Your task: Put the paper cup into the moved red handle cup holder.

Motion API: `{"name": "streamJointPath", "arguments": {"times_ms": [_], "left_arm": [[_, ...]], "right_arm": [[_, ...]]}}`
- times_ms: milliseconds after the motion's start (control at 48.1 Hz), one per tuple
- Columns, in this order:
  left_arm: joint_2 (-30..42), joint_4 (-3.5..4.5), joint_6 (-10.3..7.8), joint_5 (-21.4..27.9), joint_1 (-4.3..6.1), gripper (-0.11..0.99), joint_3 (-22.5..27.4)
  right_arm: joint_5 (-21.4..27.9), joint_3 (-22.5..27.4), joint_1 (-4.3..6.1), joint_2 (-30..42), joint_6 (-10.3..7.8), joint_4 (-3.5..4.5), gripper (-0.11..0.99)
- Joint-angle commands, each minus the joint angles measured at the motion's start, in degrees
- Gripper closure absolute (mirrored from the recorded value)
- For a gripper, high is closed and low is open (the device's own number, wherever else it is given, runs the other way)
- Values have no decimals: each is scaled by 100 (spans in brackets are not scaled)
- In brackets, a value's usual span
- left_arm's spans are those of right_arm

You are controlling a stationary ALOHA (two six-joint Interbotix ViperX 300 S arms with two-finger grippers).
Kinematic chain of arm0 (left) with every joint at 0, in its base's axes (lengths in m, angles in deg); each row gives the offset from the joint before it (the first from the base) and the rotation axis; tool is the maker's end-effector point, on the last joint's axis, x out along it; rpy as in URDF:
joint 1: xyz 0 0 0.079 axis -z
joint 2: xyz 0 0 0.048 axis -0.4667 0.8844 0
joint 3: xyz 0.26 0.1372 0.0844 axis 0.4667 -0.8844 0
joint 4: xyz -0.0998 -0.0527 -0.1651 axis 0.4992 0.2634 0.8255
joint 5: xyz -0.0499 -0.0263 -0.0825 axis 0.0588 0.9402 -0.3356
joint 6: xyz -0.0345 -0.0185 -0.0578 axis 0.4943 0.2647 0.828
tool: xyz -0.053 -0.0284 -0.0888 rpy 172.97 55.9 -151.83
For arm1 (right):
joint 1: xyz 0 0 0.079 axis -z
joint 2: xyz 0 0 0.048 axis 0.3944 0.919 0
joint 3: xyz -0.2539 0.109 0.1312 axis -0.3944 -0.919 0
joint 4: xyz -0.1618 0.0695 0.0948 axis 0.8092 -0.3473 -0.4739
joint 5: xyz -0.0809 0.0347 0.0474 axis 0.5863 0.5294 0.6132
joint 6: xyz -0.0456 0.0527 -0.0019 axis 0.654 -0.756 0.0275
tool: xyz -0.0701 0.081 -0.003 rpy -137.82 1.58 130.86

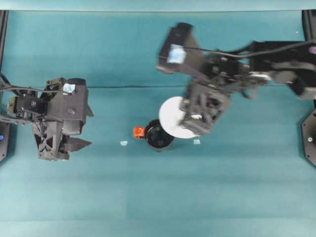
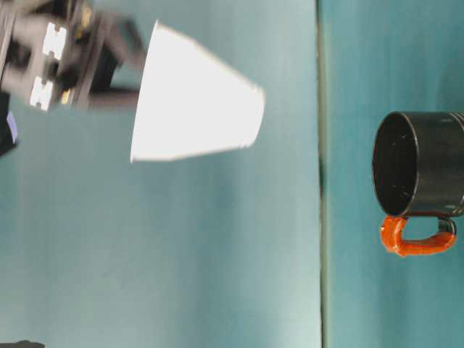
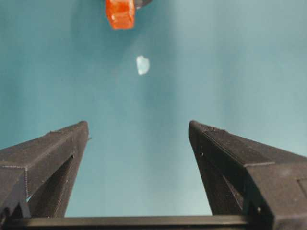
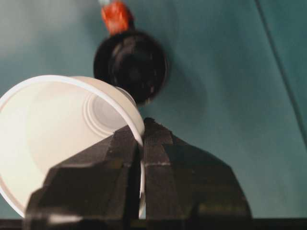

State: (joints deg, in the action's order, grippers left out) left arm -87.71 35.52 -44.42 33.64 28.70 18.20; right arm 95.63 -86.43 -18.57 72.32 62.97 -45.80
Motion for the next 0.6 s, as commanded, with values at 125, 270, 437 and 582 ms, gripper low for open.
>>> {"name": "streamJointPath", "arguments": {"times_ms": [125,270,437,582], "left_arm": [[-26,-9,0,-18,9,-4,88],[-26,-9,0,-18,9,-4,79],[-35,-9,0,-18,9,-4,79],[-35,-9,0,-18,9,-4,70]], "right_arm": [[220,624,0,729,105,18,99],[211,738,0,967,123,18,99],[-88,536,0,1187,132,18,99],[-431,290,0,1310,132,26,99]]}}
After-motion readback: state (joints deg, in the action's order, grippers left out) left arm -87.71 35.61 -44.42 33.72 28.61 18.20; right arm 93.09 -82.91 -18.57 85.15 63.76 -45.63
